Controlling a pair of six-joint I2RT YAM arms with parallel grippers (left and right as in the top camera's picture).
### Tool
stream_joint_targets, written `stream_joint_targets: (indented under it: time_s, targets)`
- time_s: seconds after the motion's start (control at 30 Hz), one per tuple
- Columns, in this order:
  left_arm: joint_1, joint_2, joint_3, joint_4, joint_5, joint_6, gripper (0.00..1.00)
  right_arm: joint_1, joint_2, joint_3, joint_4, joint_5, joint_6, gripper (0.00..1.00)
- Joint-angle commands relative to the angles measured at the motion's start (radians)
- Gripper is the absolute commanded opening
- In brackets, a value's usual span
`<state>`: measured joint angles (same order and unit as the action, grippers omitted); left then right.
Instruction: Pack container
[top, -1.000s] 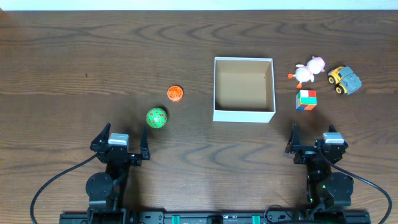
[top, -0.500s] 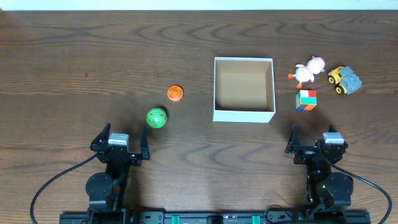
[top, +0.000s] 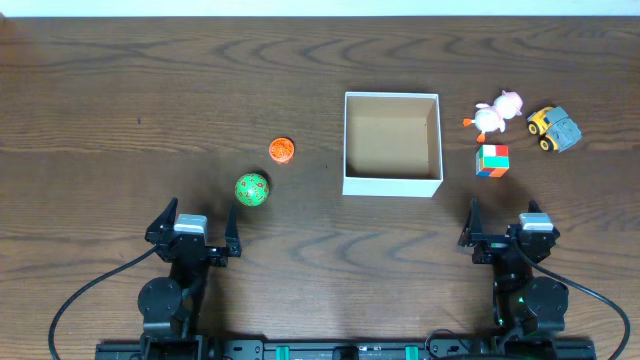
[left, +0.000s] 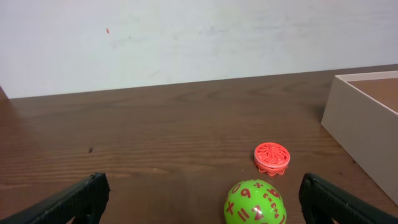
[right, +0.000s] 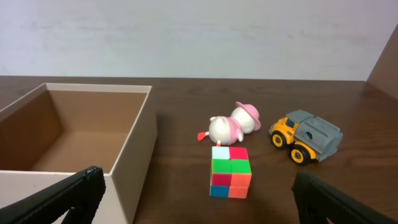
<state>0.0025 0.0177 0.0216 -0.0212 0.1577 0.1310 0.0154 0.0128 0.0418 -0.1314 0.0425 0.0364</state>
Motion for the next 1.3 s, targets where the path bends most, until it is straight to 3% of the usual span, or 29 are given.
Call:
stream_joint_targets:
  time_s: [0.0,0.43,0.67,0.87,1.07,1.27]
  targets:
    - [-0.004,0.001,-0.018,-0.034,0.015,-0.005,0.98,0.010,-0.004,-0.008,0.000,0.011,-0.015,0.99]
    - [-0.004,0.001,-0.018,-0.034,0.015,-0.005,0.98,0.010,-0.004,-0.008,0.000,0.007,-0.014,0.99]
    - [-0.004,0.001,-0.018,-0.034,0.015,-0.005,0.98,0.010,-0.004,-0.008,0.008,-0.171,0.152,0.99]
    - [-0.004,0.001,-0.018,-0.034,0.014,-0.005,0.98,0.010,-0.004,0.011,0.111,-0.321,0.098,0.99]
    - [-0.004,0.001,-0.018,-0.034,0.014,-0.005,0.98,0.010,0.010,0.160,0.018,-0.277,-0.021,0.99]
    - [-0.004,0.001,-0.018,-0.034,0.015,-0.005,0.98,0.010,0.176,0.469,-0.206,-0.048,-0.044,0.99]
